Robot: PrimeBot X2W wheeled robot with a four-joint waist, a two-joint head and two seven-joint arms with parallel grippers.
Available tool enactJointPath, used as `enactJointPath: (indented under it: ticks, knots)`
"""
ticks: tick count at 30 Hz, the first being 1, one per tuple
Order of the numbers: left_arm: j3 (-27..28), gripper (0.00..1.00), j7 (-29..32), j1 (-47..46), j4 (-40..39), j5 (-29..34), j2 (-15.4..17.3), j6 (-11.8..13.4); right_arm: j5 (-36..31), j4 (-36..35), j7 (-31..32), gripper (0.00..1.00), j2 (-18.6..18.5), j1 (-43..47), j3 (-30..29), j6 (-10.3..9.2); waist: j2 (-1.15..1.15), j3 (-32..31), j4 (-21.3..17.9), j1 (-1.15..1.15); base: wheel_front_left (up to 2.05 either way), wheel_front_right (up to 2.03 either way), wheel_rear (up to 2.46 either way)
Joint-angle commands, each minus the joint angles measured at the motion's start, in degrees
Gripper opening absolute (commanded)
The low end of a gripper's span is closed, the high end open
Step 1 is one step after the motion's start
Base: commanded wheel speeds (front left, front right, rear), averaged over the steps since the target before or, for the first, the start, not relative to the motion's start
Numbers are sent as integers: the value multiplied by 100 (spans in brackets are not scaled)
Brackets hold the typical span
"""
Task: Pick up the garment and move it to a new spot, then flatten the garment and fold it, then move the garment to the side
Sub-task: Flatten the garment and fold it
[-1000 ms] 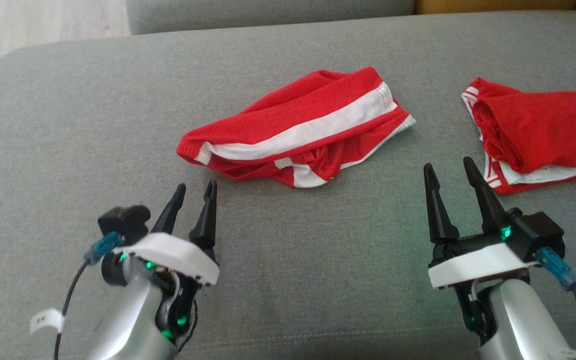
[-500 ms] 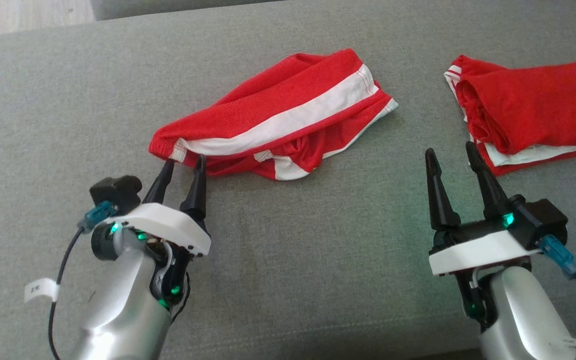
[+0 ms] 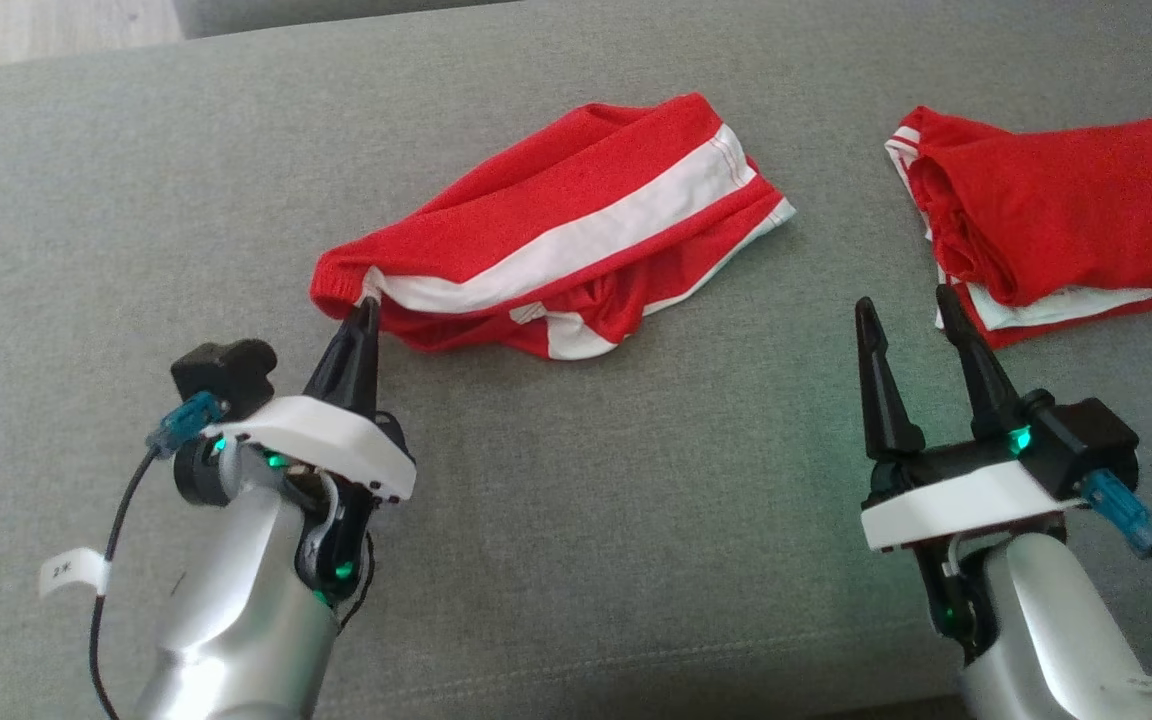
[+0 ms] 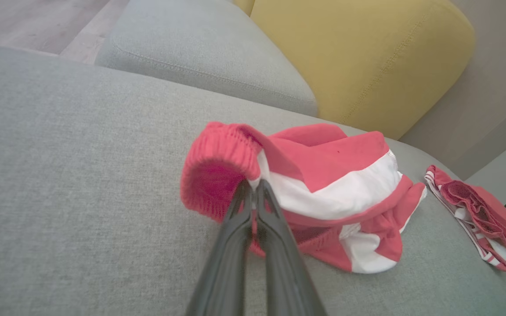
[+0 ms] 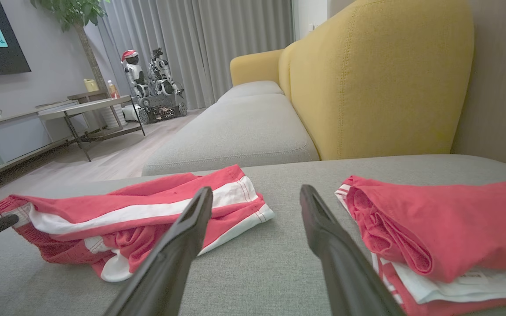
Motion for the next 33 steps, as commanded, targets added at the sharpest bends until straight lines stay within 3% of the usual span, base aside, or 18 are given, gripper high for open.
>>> enactJointPath:
  ticks: [1, 7, 13, 19, 24, 33]
  knots:
    - [209, 0, -70, -230, -220, 103, 54, -71, -23, -145, -62, 100, -43, -218, 119, -4, 0, -24, 37, 0, 0, 0, 0]
    - [44, 0, -70, 2, -469, 387, 57, -183, 223, 69, -15, 100, -199, -561, 162, -4, 0, -48, 304, 0, 0, 0, 0]
    - [-498, 0, 3, 69, -627, 512, 80, -291, 779, 715, 700, 100, -720, -1409, 487, -4, 0, 57, 676, 0, 0, 0, 0]
    - [-980, 0, 105, -73, -817, 543, 102, -322, 1543, 1659, 1617, 100, -1418, -2393, 1134, -4, 0, 274, 1002, 0, 0, 0, 0]
    - [-1226, 0, 96, -226, -899, 525, 88, -328, 2245, 2246, 1976, 100, -1986, -3126, 1967, -4, 0, 502, 1216, 0, 0, 0, 0]
    - [-1343, 0, 38, -358, -873, 460, 54, -329, 2971, 2744, 2010, 100, -2374, -3662, 2796, -4, 0, 672, 1360, 0, 0, 0, 0]
